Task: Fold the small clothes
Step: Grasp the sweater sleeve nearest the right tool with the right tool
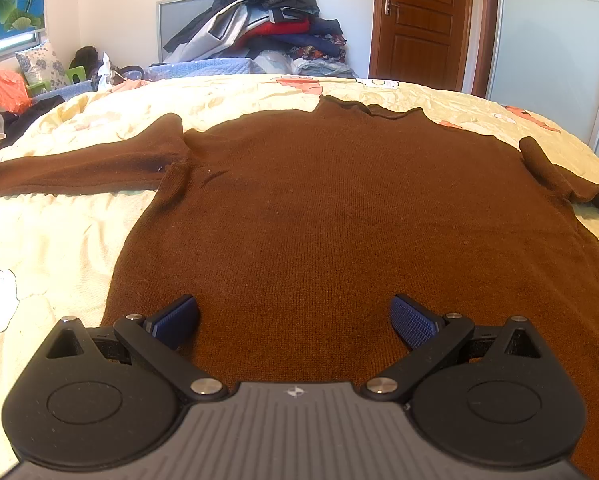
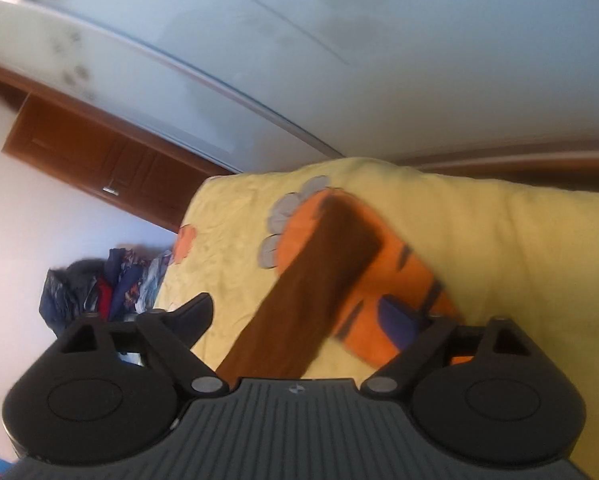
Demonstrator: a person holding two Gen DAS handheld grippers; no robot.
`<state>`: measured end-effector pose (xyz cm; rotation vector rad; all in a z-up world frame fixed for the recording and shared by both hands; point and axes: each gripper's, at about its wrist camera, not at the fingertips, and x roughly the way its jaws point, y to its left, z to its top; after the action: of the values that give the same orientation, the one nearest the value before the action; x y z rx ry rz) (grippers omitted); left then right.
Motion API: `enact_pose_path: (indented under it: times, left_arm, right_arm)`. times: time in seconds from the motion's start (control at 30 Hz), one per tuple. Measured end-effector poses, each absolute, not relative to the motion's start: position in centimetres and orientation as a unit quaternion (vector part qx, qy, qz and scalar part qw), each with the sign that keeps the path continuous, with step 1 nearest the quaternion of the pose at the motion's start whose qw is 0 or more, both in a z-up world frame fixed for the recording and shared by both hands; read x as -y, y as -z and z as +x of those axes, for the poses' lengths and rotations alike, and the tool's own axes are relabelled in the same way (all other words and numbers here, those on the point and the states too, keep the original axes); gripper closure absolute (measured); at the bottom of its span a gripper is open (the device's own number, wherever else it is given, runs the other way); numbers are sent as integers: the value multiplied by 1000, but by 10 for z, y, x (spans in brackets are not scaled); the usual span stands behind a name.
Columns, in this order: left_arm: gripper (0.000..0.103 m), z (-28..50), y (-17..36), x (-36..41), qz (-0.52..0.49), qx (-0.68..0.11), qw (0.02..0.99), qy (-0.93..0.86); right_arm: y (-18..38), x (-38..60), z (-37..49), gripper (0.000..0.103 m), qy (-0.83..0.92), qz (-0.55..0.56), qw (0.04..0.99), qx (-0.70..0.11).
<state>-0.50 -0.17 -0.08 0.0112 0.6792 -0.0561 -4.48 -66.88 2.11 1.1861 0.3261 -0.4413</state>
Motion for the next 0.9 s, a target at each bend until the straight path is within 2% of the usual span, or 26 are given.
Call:
enact_pose_path:
  times: [0.13, 0.23, 0.37, 0.4, 0.5, 0.6, 0.7, 0.8, 0.83, 0.87, 0.9]
  left_arm:
    - [0, -5, 1, 2, 7, -333, 942, 27]
    - [0, -6, 0, 2, 6, -333, 942, 27]
    - [0, -6, 0, 2, 5, -333, 943, 27]
    - [0, -6, 0, 2, 4, -333, 943, 28]
    - [0, -6, 0, 1, 0, -332, 943, 29]
    - [0, -6, 0, 0, -3, -331, 943, 30]
    - [0, -6, 0, 0, -5, -331, 943, 30]
    - [0, -6, 0, -1, -7, -330, 943, 32]
    - [0, -6, -1, -2, -9, -330, 943, 33]
    - [0, -7, -1, -4, -13, -329, 944, 36]
    - [0, -7, -2, -7, -21, -328, 944, 41]
  right_arm:
    - [-14, 666, -35, 31, 196, 545, 802, -147]
    - [-8, 666, -26, 47, 199, 536, 806, -150]
    - [-5, 671, -10, 88, 221, 530, 802, -165]
    - [-5, 671, -9, 89, 226, 527, 802, -164]
    - [-18, 655, -7, 89, 231, 506, 818, -146]
    - [-51, 600, 11, 89, 168, 452, 866, -132]
    - [-84, 503, 43, 89, 47, 373, 915, -149]
    - [-97, 396, 69, 88, -99, 325, 924, -173]
    - [-95, 365, 76, 84, -138, 318, 919, -189]
    - [-91, 336, 83, 56, -166, 301, 915, -211]
    - [-86, 314, 86, 23, -174, 279, 918, -224]
